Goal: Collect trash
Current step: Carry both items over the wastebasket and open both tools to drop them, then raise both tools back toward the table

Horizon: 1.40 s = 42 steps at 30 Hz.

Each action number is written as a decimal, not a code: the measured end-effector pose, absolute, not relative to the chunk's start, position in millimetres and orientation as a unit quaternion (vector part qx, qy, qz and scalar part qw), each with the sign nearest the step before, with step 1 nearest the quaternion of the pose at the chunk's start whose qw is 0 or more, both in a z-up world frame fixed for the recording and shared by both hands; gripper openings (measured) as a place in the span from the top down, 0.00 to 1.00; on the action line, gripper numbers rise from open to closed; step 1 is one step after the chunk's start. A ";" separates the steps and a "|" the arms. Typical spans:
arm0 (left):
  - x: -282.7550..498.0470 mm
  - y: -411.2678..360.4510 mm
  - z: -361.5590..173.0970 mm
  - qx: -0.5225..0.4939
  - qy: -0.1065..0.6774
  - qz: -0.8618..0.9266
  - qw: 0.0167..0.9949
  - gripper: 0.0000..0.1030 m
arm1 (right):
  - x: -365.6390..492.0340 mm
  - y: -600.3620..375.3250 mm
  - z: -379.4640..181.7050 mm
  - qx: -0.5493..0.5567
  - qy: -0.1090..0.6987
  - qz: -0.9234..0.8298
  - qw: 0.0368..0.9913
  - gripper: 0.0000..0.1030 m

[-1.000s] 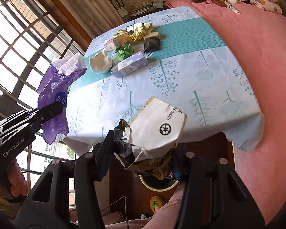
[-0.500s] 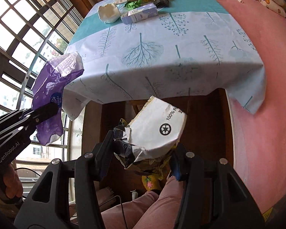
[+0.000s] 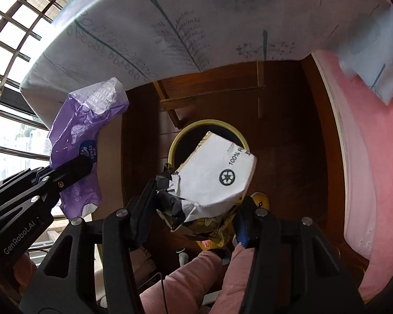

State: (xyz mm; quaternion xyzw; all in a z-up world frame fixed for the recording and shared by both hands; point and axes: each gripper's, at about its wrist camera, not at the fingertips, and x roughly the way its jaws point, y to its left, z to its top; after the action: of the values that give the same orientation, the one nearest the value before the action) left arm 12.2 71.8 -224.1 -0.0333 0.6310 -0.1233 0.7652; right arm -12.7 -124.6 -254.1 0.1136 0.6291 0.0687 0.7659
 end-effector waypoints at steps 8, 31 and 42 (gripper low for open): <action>22.1 51.0 -332.5 -0.017 0.657 -0.137 0.741 0.90 | -4.2 -133.3 -364.0 0.124 0.649 0.057 0.748 0.53; 41.4 94.1 -365.5 -0.046 0.660 -0.068 0.747 0.22 | 41.6 -119.1 -462.6 0.110 0.672 0.074 0.728 0.28; 36.5 116.4 -250.0 -0.045 0.629 -0.055 0.774 0.22 | 45.8 -99.1 -382.1 0.070 0.648 0.087 0.754 0.23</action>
State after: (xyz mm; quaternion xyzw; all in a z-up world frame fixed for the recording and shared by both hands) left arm 36.5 116.4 -250.0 -0.0447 0.6291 -0.0549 0.7741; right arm 45.8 -99.1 -382.1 0.0695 0.6476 0.0869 0.7538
